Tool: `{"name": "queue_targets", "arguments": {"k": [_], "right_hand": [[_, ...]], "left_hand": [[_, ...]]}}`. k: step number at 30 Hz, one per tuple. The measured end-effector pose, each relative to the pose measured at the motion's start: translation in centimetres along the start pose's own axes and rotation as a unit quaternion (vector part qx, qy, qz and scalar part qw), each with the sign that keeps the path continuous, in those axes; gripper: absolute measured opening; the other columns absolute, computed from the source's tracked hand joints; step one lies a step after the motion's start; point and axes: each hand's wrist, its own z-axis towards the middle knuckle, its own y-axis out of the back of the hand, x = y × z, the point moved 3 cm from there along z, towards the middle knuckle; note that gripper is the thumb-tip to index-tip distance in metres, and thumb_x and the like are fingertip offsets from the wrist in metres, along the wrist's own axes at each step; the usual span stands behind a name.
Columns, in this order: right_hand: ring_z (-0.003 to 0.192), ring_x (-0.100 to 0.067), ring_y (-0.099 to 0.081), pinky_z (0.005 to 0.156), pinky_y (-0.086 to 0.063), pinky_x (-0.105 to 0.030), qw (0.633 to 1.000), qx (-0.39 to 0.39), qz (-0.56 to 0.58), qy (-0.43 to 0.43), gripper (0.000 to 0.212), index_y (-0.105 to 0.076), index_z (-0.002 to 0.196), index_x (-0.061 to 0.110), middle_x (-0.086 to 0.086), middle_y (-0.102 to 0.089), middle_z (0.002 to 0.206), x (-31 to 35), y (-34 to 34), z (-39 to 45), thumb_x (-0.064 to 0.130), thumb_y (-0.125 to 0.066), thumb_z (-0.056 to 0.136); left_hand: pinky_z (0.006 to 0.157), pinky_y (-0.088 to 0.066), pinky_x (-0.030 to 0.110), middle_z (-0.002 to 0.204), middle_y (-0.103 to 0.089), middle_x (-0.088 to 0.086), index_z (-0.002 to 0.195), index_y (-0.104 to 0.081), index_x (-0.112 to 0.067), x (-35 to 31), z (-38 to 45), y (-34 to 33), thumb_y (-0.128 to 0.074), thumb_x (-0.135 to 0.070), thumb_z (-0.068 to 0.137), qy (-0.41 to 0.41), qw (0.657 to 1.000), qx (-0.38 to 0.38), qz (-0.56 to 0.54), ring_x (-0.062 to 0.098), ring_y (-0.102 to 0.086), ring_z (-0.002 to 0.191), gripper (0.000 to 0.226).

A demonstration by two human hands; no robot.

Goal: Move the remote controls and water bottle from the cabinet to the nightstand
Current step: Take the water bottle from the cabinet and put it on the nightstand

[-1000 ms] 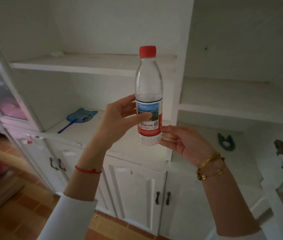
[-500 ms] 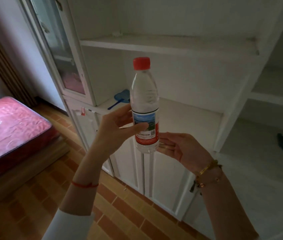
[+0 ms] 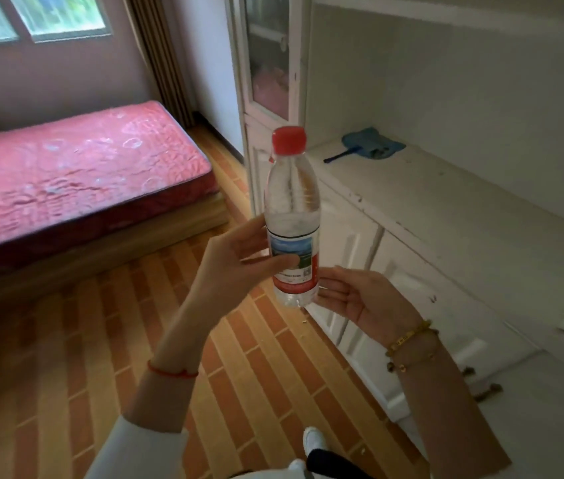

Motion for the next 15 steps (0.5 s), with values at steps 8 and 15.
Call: {"name": "queue_targets", "arguments": {"k": [8,15], "right_hand": [[0.078,-0.024,-0.072,0.077,-0.058,-0.033,0.99,0.072,-0.057,-0.106,0.026,-0.066,0.095,-0.004,-0.02,-0.072,0.092,-1.9,-2.0,4.1,0.01,-0.044,0.097],[0.073,-0.022,-0.072,0.077,-0.057,-0.033,0.97,0.137,-0.113,-0.165,0.025,-0.068,0.095,-0.003,-0.016,-0.074,0.086,-1.8,-3.0,8.1,0.009,-0.046,0.096]], "left_hand": [[0.089,-0.056,0.025,0.121,-0.071,0.0,0.136,-0.055,-0.007,3.2,-2.6,1.7,-0.076,-0.002,0.076,0.06,0.992,-0.107,0.008,0.012,-0.068,0.111,0.063],[0.088,-0.056,0.024,0.12,-0.071,-0.008,0.136,-0.055,-0.008,4.4,-2.9,1.8,-0.075,-0.01,0.073,0.094,0.976,-0.195,-0.007,0.01,-0.067,0.112,0.066]]}}
